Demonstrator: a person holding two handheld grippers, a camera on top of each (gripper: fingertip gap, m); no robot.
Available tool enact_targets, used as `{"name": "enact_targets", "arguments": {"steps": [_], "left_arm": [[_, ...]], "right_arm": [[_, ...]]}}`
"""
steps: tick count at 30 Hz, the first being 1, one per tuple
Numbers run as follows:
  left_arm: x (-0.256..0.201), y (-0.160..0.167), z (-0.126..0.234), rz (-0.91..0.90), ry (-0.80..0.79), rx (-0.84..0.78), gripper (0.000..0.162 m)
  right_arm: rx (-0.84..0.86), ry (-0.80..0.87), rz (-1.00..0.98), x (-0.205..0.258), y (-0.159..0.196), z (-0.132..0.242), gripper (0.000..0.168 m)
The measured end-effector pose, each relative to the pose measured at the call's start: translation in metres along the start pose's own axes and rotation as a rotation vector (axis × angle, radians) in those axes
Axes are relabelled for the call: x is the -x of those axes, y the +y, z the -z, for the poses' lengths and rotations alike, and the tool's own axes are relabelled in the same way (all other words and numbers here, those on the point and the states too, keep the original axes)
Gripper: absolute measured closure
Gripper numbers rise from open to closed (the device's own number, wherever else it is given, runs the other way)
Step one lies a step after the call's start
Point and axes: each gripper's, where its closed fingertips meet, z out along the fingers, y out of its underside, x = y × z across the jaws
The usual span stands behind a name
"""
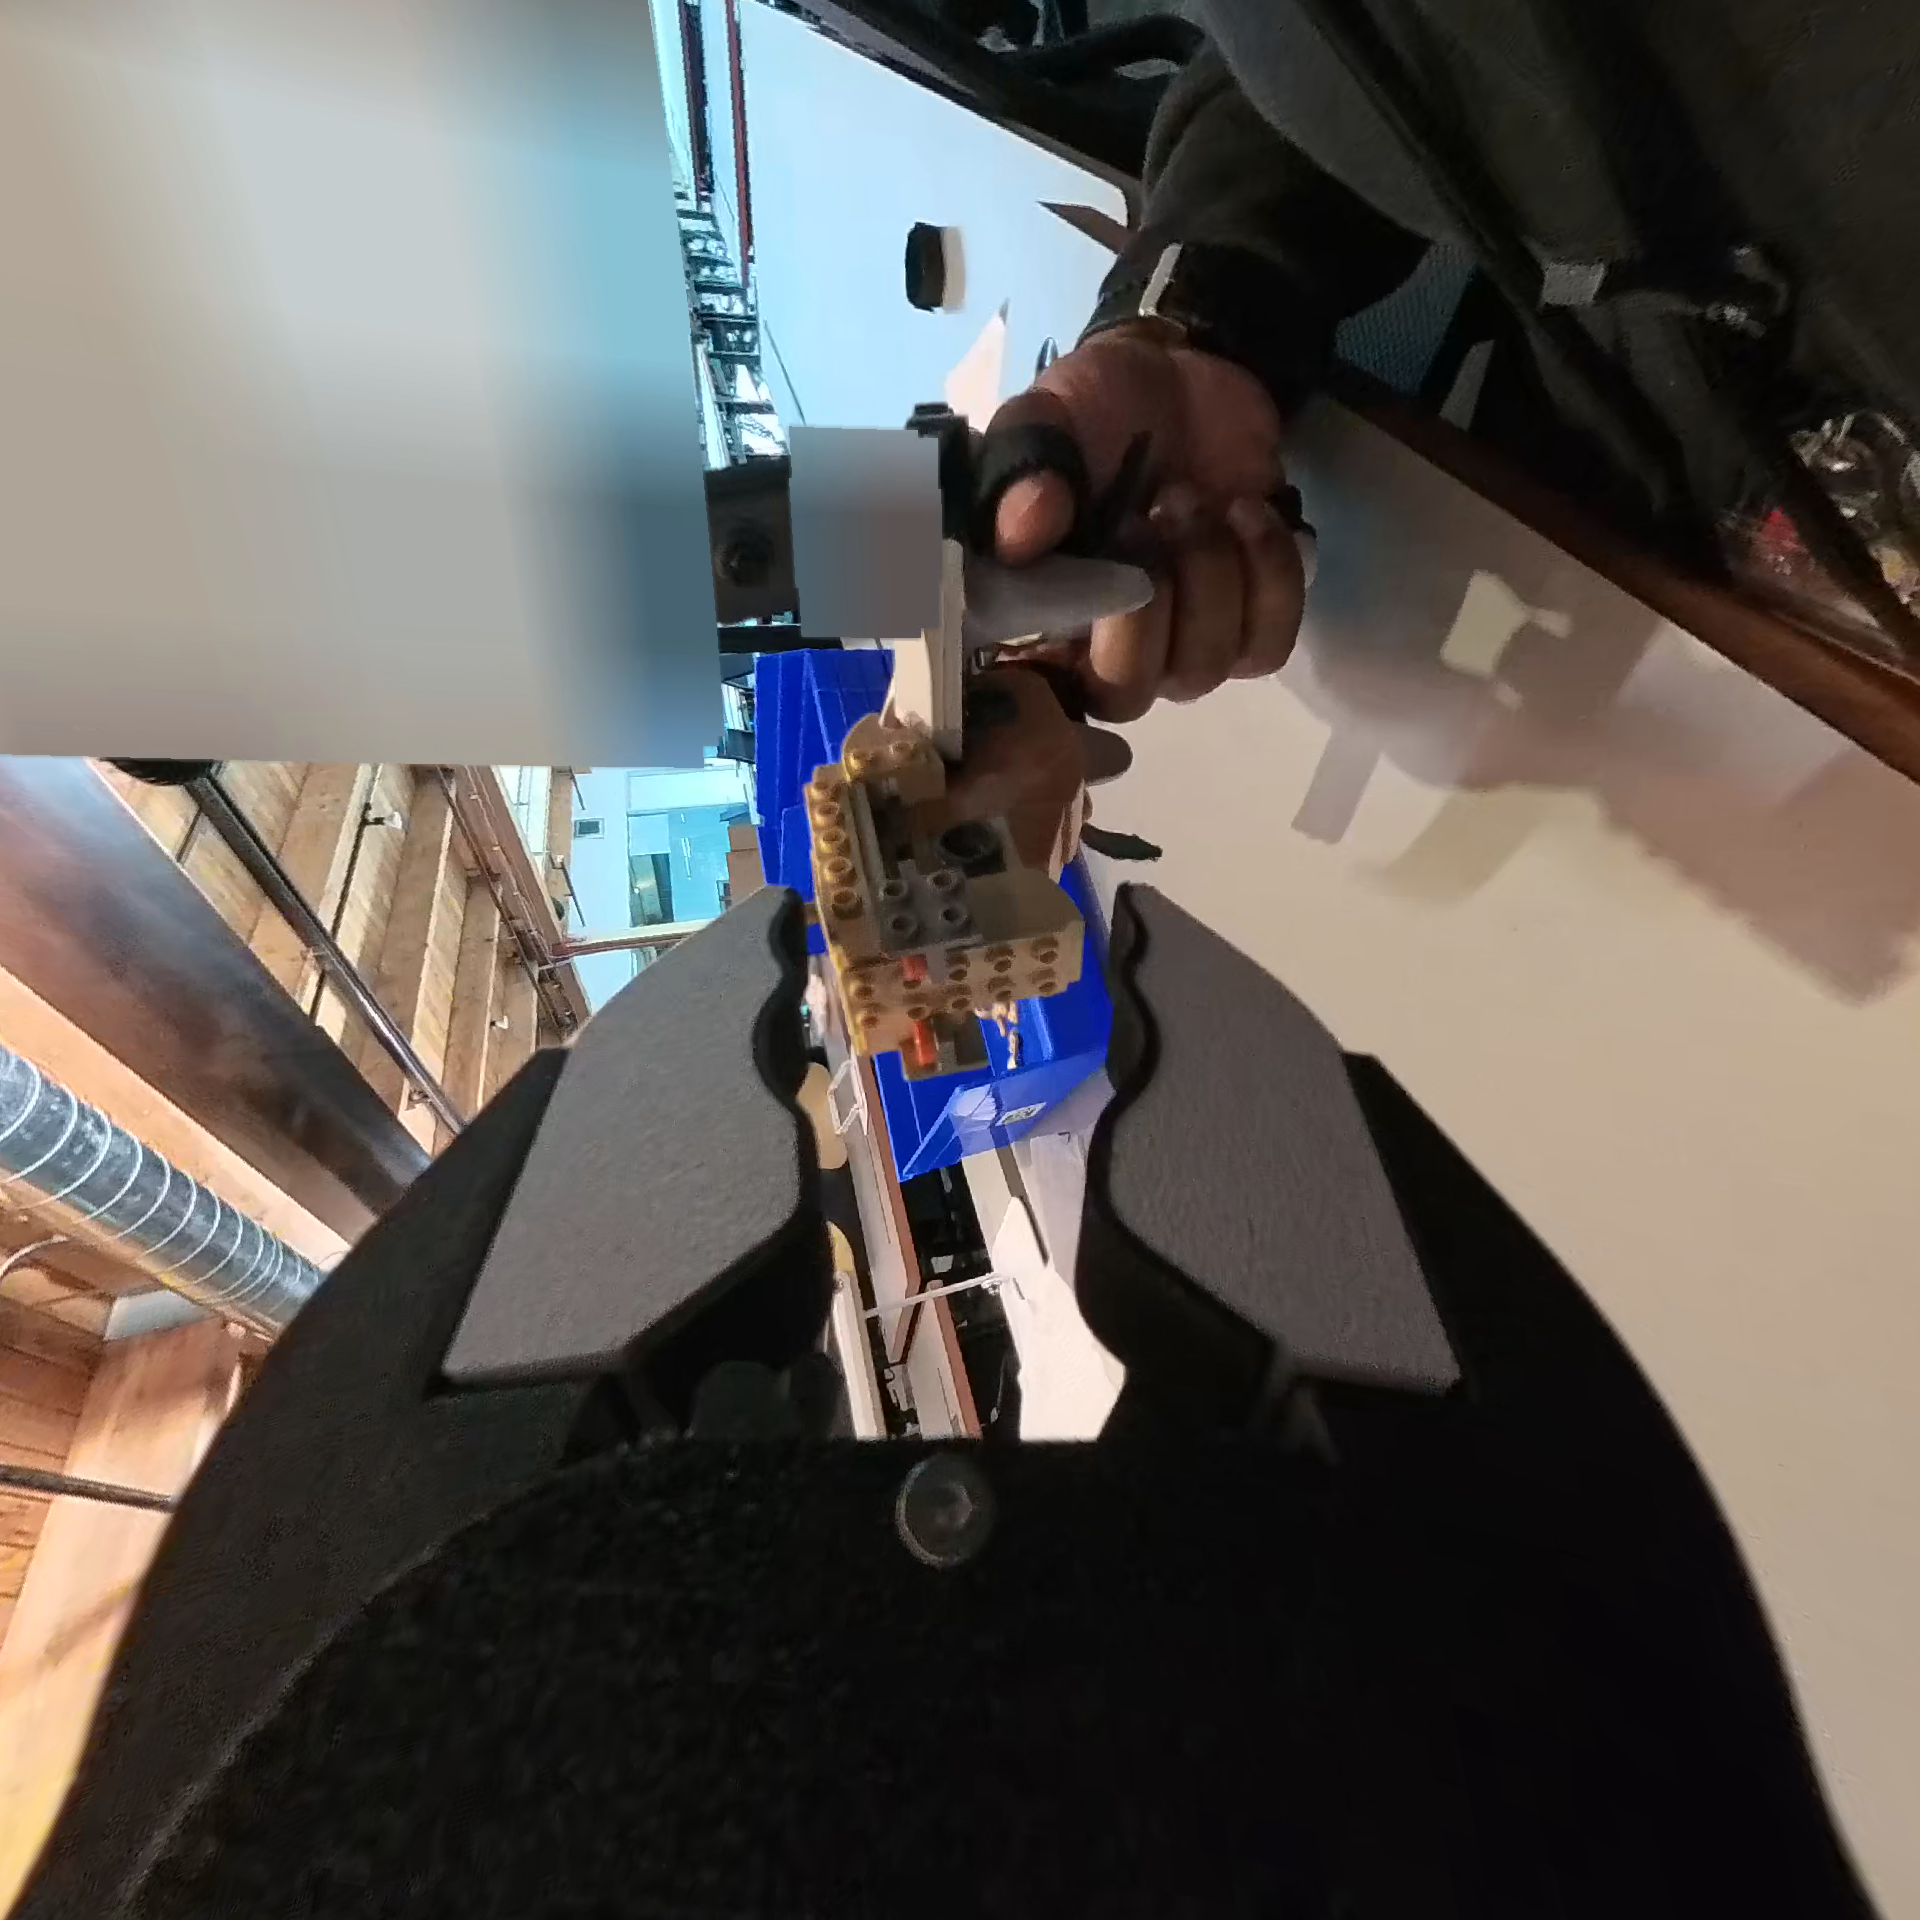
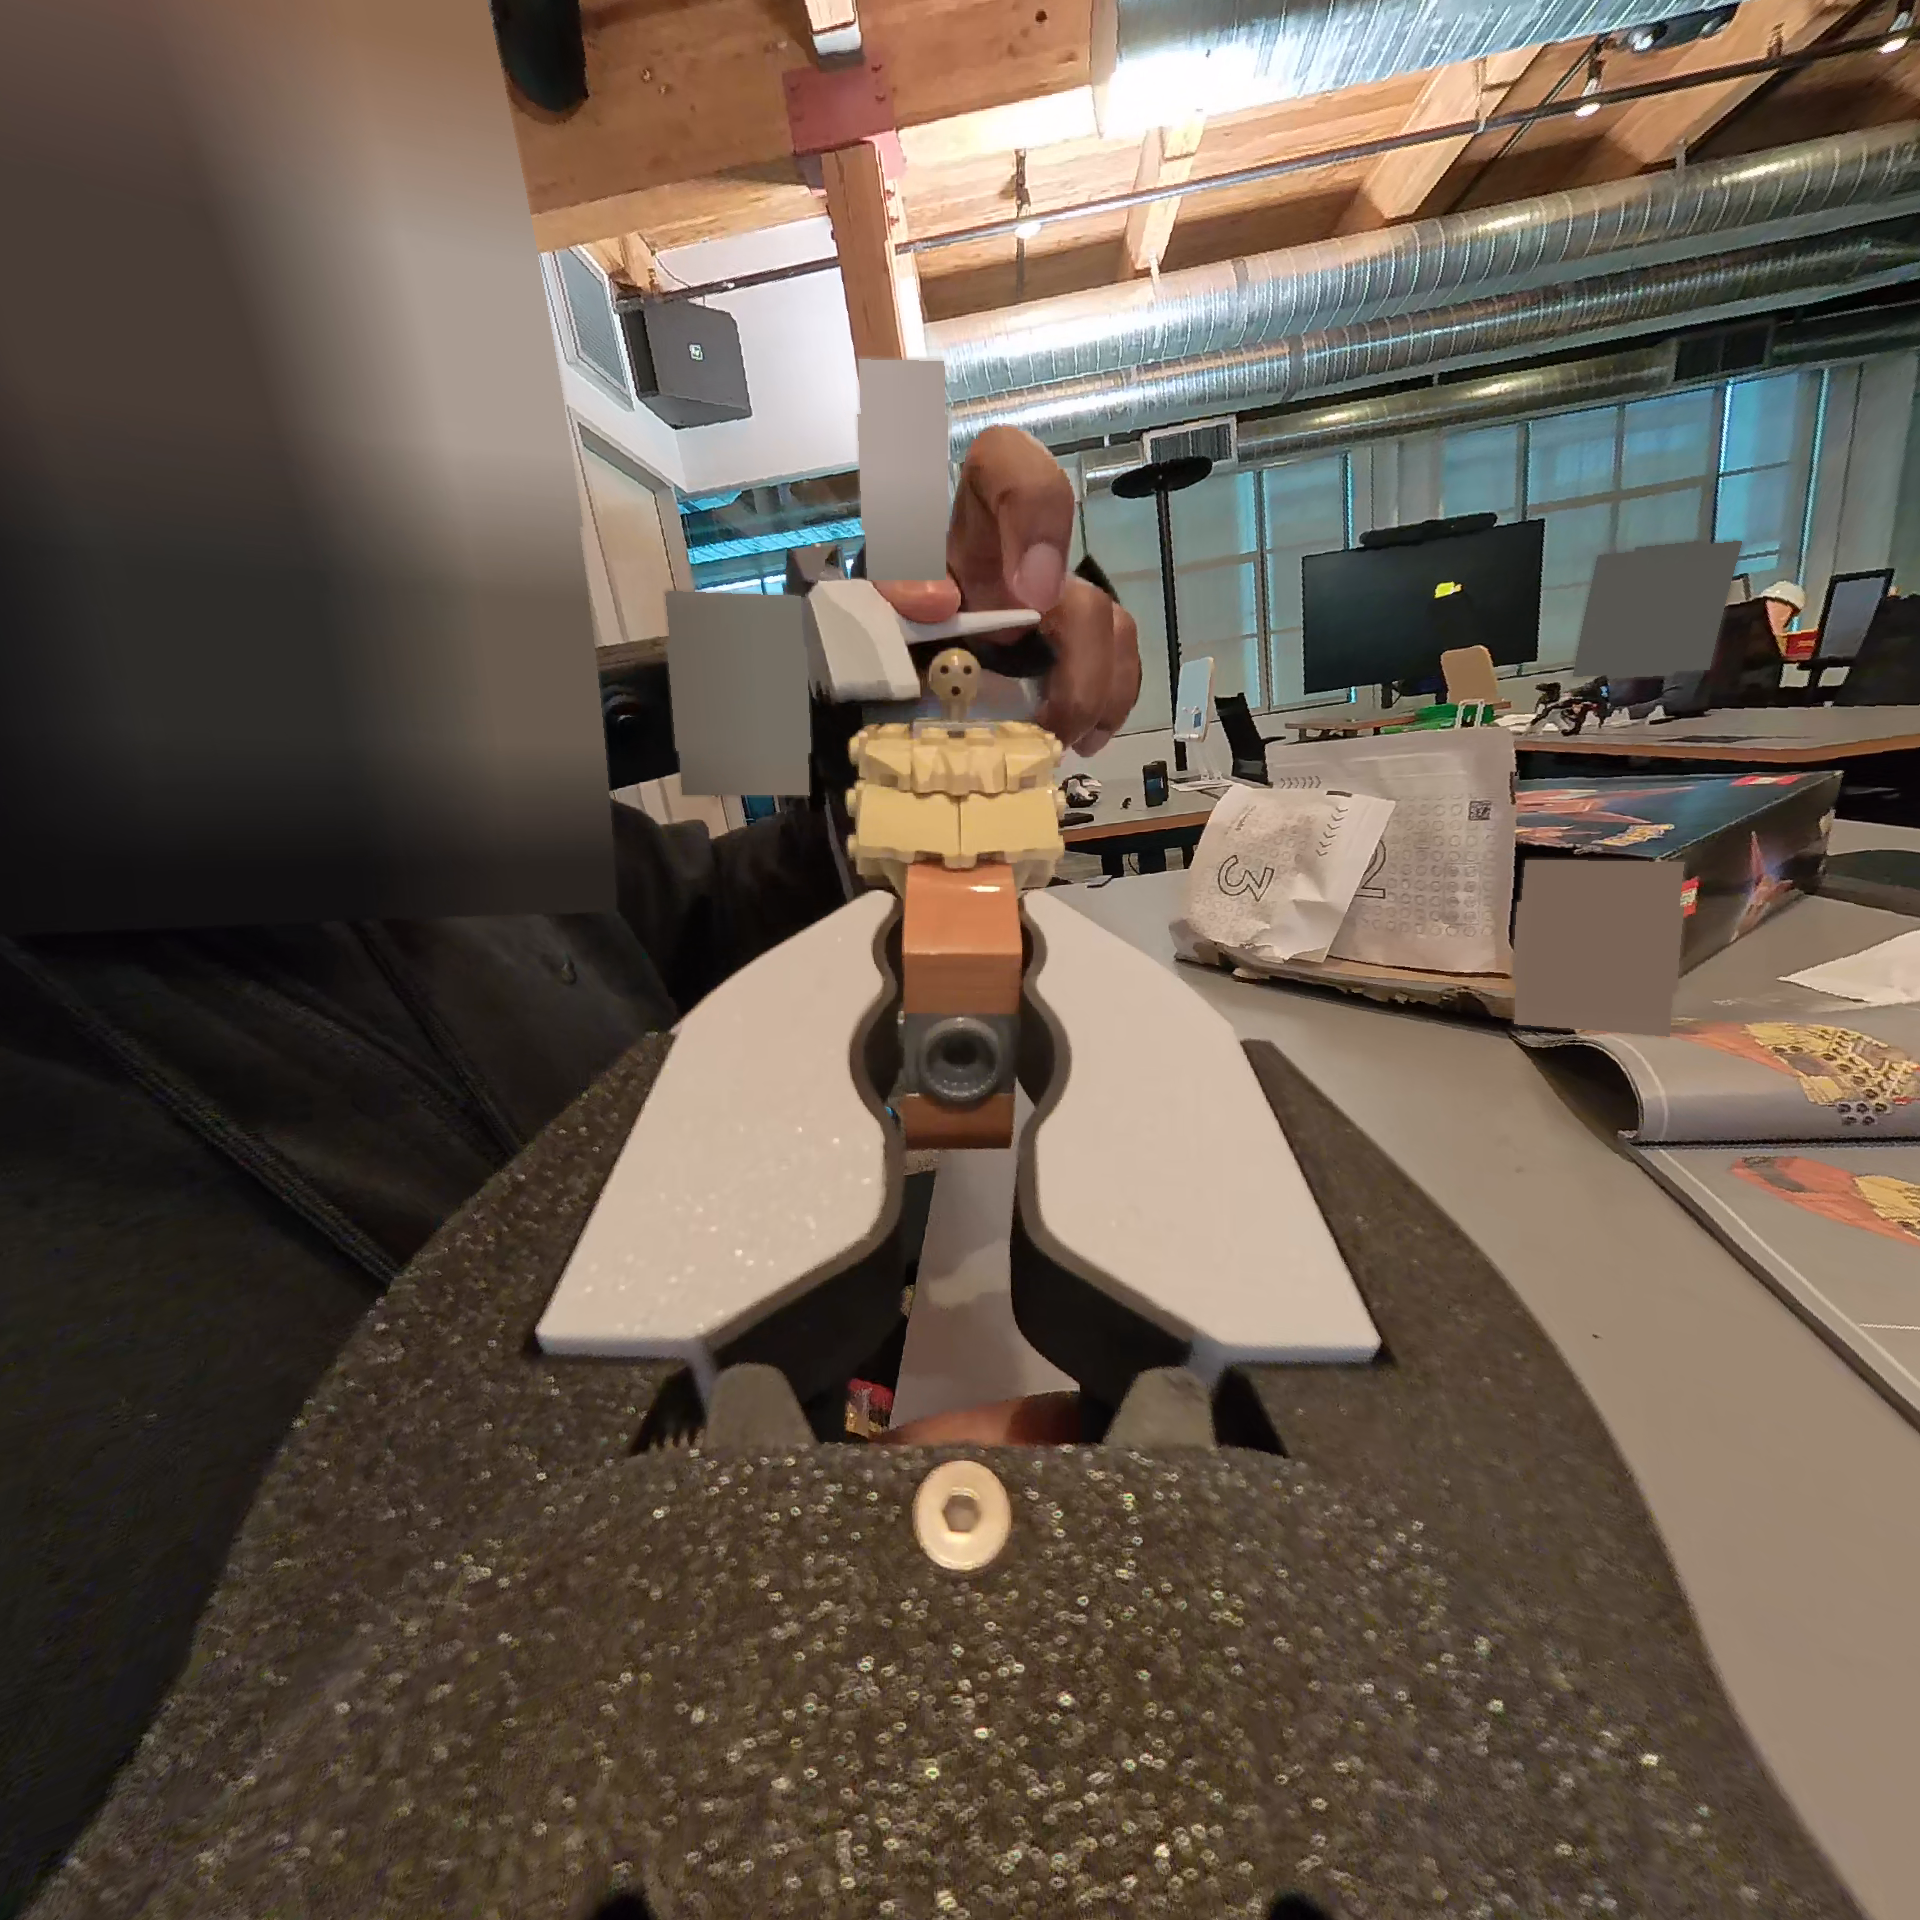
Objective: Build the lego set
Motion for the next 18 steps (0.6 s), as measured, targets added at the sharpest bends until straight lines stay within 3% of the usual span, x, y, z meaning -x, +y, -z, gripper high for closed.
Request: {"name": "enact_targets", "arguments": {"steps": [3,18], "left_arm": [[0.0002,0.0004,0.0003,-0.018,0.023,0.007,0.115],[-0.0029,-0.0047,0.0035,0.054,0.106,-0.041,0.116]], "right_arm": [[0.004,0.000,0.005,0.0005,0.0006,-0.0003,0.151],[0.036,-0.012,0.003,0.0024,0.0062,-0.0014,0.150]]}}
